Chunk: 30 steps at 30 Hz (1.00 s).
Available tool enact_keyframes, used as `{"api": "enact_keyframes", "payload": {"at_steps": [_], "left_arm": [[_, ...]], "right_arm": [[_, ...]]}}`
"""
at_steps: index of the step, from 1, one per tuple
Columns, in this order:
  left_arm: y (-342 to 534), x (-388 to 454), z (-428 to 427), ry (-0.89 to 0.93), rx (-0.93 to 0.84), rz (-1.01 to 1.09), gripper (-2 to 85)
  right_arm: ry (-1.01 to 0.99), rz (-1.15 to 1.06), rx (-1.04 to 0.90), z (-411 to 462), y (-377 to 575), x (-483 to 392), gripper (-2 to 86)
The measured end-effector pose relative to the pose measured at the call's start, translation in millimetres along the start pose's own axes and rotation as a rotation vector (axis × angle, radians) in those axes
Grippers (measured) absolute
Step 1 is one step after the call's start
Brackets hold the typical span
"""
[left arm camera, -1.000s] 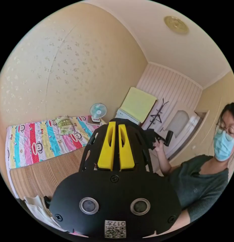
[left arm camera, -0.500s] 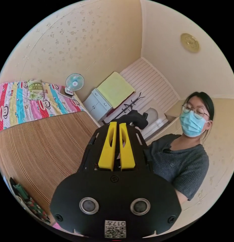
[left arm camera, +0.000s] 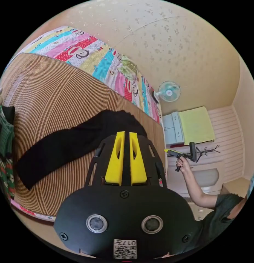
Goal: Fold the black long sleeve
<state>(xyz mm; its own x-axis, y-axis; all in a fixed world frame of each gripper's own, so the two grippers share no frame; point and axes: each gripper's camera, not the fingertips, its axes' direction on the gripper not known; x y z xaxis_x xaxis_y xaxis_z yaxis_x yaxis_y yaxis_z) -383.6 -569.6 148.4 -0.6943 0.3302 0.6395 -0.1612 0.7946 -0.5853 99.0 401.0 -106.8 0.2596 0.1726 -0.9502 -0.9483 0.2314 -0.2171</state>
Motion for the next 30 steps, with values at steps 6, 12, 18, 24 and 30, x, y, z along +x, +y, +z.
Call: {"api": "enact_keyframes", "payload": {"at_steps": [6, 12, 18, 24, 30], "left_arm": [[50.4, -68.3, 65.1, 0.136, -0.029, -0.146, 4.8], [38.6, -134.3, 76.8, 0.265, 0.08, -0.276, 6.4], [21.0, -173.0, 89.2, 0.421, 0.083, -0.325, 6.9], [9.2, -194.1, 87.1, 0.514, 0.057, -0.357, 7.6], [8.5, -224.0, 86.4, 0.536, 0.035, -0.416, 7.9]], "right_arm": [[0.102, -0.167, -0.299, 102.1, 16.8, 10.5, 0.3], [0.209, -0.184, -0.46, 139.3, 23.5, 58.9, 0.3], [0.12, -0.103, -0.435, 94.1, 27.5, 115.1, 0.2], [0.194, -0.05, -0.394, 58.6, 42.5, 139.7, 0.2], [0.128, 0.079, -0.298, 15.6, 70.2, 183.9, 0.2]]}}
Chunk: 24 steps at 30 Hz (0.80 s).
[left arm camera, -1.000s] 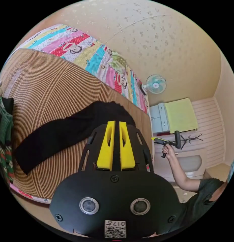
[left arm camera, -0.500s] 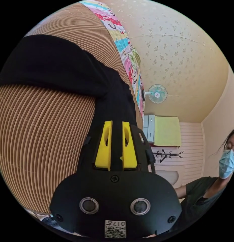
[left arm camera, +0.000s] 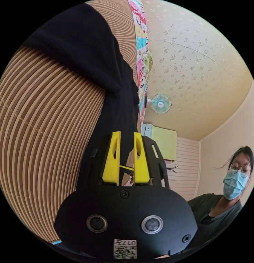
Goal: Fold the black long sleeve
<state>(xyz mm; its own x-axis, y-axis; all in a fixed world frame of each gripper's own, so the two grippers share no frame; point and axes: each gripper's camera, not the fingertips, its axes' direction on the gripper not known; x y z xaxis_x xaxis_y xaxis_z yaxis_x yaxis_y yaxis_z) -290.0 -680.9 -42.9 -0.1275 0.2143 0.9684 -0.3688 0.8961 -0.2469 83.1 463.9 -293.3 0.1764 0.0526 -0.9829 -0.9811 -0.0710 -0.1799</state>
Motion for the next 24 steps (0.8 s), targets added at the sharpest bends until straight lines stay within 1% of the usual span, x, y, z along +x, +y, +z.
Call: {"api": "enact_keyframes", "payload": {"at_steps": [5, 8, 10, 11, 12, 13, 17, 19, 20, 21, 24], "left_arm": [[-7.5, -15.6, -11.1, -0.006, 0.002, -0.029, 8.5], [-10.4, -14.4, -16.3, -0.103, -0.003, -0.001, 10.3], [-9.8, -4.3, -12.6, -0.279, -0.031, 0.073, 10.2], [-9.3, -1.6, -9.0, -0.319, -0.051, 0.102, 9.8], [-7.8, 1.8, -0.1, -0.411, -0.091, 0.138, 7.8], [-5.2, 4.9, 8.0, -0.466, -0.113, 0.177, 6.4], [-0.1, 14.2, 22.3, -0.564, -0.148, 0.215, 4.4], [-1.0, 29.9, 28.3, -0.702, -0.204, 0.257, 3.1], [-0.8, 34.7, 25.5, -0.741, -0.196, 0.268, 2.7], [0.7, 42.6, 14.4, -0.801, -0.148, 0.278, 2.3], [9.5, 42.8, -18.4, -0.854, -0.016, 0.239, 2.2]], "right_arm": [[-0.302, 0.137, 0.026, -18.2, 28.9, 77.7, 0.1], [-0.398, 0.164, 0.019, -25.6, 42.9, 106.2, 0.1], [-0.407, 0.154, 0.018, -31.8, 51.2, 115.2, 0.1], [-0.404, 0.142, 0.021, -36.3, 57.0, 119.6, 0.1], [-0.404, 0.14, 0.023, -38.4, 60.2, 121.8, 0.1], [-0.405, 0.143, 0.029, -42.5, 67.0, 126.6, 0.1], [-0.4, 0.203, 0.052, -57.0, 92.6, 138.6, 0.1], [-0.387, 0.264, 0.055, -64.0, 104.2, 140.8, 0.2], [-0.379, 0.3, 0.053, -68.6, 110.7, 141.6, 0.3], [-0.379, 0.31, 0.053, -70.7, 113.4, 141.8, 0.3], [-0.521, 0.297, 0.026, -74.5, 121.9, 137.0, 0.6]]}}
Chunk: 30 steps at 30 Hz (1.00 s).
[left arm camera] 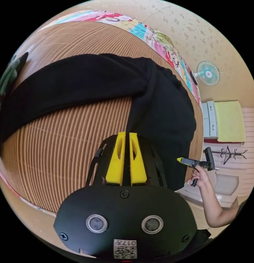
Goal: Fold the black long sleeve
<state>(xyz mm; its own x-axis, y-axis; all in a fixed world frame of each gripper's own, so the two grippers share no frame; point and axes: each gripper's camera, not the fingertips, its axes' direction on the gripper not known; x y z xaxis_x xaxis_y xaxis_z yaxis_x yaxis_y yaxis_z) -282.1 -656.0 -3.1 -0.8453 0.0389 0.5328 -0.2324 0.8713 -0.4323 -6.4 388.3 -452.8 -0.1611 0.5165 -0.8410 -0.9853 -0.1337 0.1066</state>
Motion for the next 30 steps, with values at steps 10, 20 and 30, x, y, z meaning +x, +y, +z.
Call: {"api": "enact_keyframes", "payload": {"at_steps": [10, 20, 30], "left_arm": [[53.0, -17.3, -40.0, -0.054, 0.131, 0.002, 5.3], [89.3, 49.3, 19.1, 0.137, -0.041, 0.144, 5.9], [111.3, 74.9, 53.4, -0.018, -0.165, 0.263, 0.2]], "right_arm": [[-0.018, 0.092, 0.415, -84.3, 121.4, 43.7, 6.8], [0.007, 0.032, 0.335, -92.1, 117.3, 69.4, 4.3], [0.152, -0.267, 0.117, -136.5, 124.7, 68.4, 1.2]]}}
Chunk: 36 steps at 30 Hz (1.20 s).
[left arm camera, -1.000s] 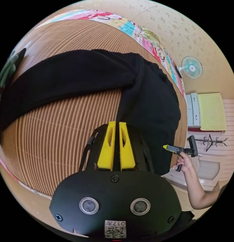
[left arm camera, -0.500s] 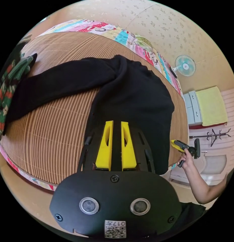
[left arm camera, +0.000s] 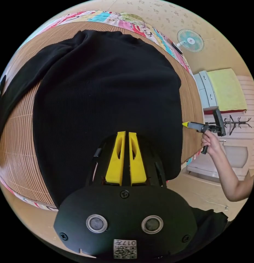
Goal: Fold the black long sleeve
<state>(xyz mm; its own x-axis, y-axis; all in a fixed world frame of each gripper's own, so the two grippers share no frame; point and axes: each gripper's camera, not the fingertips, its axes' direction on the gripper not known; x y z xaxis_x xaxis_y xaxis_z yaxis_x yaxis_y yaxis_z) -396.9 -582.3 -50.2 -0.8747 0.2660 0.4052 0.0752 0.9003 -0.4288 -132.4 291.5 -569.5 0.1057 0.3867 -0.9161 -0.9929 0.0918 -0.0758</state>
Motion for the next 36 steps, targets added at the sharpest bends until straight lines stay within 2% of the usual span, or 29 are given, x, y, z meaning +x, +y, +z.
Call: {"api": "enact_keyframes", "payload": {"at_steps": [3, 5, 7, 9, 12, 14, 17, 20, 23, 27, 30, 32, 33, 35, 36], "left_arm": [[6.5, -6.0, -4.1, -0.008, -0.012, 0.014, -0.5], [9.4, -9.7, -4.5, -0.006, -0.021, 0.017, -0.5], [12.9, -14.4, -6.1, 0.002, -0.018, 0.003, -0.3], [14.7, -15.9, -7.5, 0.0, -0.019, -0.015, 0.0], [19.7, -15.2, -9.3, -0.015, -0.012, -0.038, 1.9], [23.7, -16.5, -9.6, -0.012, -0.004, -0.062, 3.1], [28.6, -21.6, -11.0, 0.001, 0.004, -0.1, 3.9], [33.1, -30.7, -14.0, 0.031, 0.006, -0.135, 4.0], [38.0, -40.5, -17.6, 0.062, 0.004, -0.157, 4.0], [44.5, -52.6, -30.0, 0.067, 0.008, -0.178, 5.0], [51.9, -63.2, -49.0, 0.084, 0.045, -0.187, 5.2], [58.1, -75.8, -61.2, 0.121, 0.079, -0.218, 5.4], [63.2, -89.1, -69.2, 0.172, 0.111, -0.259, 5.8], [71.5, -114.4, -81.1, 0.252, 0.172, -0.341, 6.6], [77.0, -133.7, -89.4, 0.289, 0.217, -0.399, 7.3]], "right_arm": [[0.207, -0.009, 0.071, -55.6, -5.4, 23.0, 1.3], [0.418, 0.058, 0.174, -97.4, -21.2, 49.4, 1.9], [0.5, 0.172, 0.229, -122.0, -31.9, 73.7, 2.9], [0.498, 0.309, 0.284, -143.8, -29.9, 92.8, 4.2], [0.237, 0.379, 0.391, -148.9, 3.8, 105.2, 8.1], [-0.075, 0.495, 0.383, -112.7, 37.9, 128.2, 9.2], [-0.39, 0.678, 0.443, -53.6, 85.0, 162.4, 10.3], [-0.604, 0.876, 0.593, -13.8, 122.5, 190.7, 9.8], [-0.694, 0.952, 0.718, 5.0, 124.3, 211.2, 6.0], [-0.62, 1.028, 0.829, -19.0, 100.1, 216.8, 3.6], [-0.354, 0.688, 0.942, -99.1, 47.9, 139.8, 2.9], [-0.141, 0.309, 1.005, -144.0, 14.2, 15.3, 2.6], [-0.098, 0.217, 1.017, -148.1, 8.9, -19.1, 2.6], [0.042, -0.057, 1.036, -131.9, -6.5, -150.1, 2.8], [0.057, -0.101, 1.034, -120.2, -10.0, -178.7, 2.8]]}}
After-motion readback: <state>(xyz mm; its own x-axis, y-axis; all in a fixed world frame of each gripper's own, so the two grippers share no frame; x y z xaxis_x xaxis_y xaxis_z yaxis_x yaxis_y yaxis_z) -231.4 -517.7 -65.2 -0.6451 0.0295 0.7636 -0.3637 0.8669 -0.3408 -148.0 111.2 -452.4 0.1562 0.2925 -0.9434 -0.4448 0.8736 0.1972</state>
